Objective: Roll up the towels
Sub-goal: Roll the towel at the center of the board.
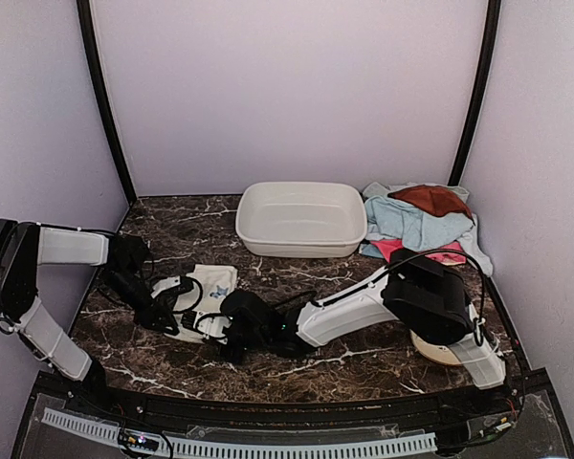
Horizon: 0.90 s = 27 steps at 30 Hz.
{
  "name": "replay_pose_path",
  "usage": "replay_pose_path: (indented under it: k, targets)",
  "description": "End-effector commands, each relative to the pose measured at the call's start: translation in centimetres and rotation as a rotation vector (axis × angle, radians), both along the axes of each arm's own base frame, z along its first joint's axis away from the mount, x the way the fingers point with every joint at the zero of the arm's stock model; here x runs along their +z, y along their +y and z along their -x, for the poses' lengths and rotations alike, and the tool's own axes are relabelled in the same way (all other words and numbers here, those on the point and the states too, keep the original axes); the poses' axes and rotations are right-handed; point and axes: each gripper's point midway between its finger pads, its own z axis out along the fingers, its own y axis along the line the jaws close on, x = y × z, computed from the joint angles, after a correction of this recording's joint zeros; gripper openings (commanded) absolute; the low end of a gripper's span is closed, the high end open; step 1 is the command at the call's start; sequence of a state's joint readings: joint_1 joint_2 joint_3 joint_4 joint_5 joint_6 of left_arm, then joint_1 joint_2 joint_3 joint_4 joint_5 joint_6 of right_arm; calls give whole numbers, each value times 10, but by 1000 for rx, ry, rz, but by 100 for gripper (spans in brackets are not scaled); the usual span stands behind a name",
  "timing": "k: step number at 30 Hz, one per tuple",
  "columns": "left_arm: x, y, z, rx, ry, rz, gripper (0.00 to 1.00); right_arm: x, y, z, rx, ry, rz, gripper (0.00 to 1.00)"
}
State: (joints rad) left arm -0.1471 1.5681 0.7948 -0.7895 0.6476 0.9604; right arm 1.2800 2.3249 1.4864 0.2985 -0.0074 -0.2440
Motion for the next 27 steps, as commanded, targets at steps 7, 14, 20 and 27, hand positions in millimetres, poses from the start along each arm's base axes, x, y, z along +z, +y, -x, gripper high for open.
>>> replay_pose_path:
  k: [7, 14, 20, 27]
  targets:
    - [31, 17, -24, -57, -390, -77, 50, -11, -14, 2, -145, 790, 159, 0]
    - [71, 7, -14, -191, -613, -39, 59, -38, -20, 8, -266, 1023, 246, 0]
    - [47, -10, 35, -396, -643, -49, 57, -43, -29, -4, -353, 1146, 206, 0]
    - [16, -8, 33, -492, -841, -92, 56, -46, -29, 2, -345, 1252, 200, 0]
